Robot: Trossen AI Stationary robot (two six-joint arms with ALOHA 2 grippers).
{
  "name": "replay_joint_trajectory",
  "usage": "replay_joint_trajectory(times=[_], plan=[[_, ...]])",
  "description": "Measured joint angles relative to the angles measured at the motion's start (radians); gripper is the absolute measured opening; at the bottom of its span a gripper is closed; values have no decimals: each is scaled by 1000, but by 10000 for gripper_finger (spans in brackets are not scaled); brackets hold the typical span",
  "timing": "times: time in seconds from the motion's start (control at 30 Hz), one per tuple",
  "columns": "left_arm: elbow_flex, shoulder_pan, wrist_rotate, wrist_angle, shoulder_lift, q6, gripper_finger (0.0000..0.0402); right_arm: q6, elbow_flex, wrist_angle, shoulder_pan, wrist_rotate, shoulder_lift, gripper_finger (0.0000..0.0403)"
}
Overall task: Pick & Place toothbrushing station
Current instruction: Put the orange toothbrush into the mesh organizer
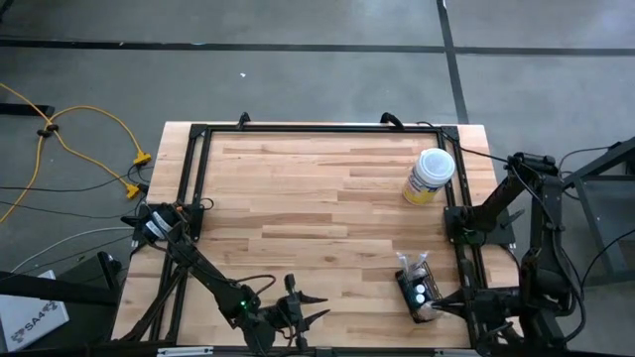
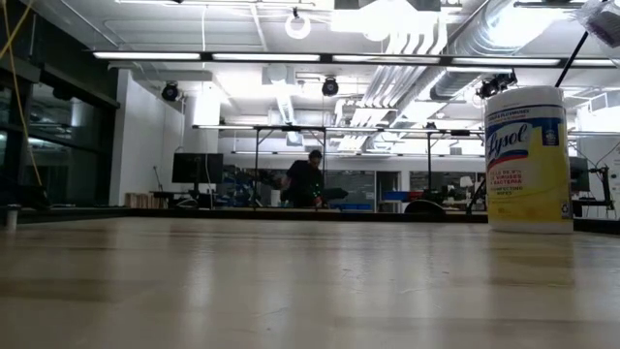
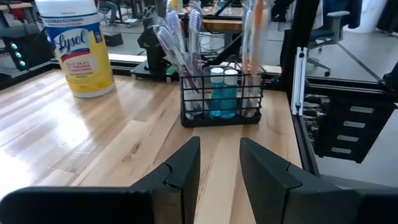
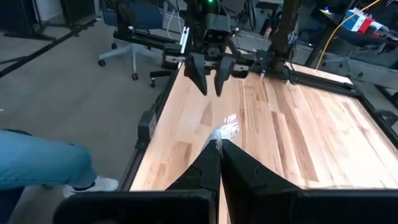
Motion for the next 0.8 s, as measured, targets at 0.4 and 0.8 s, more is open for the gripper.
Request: replay_joint_trajectory(times=[0.4,0.8], plan=[[0,0,0,0,0,0,108,31,0,-47,0,-18,-22,2],[0,0,1,0,0,1,108,191,0,-145,0,-58,-23,2]])
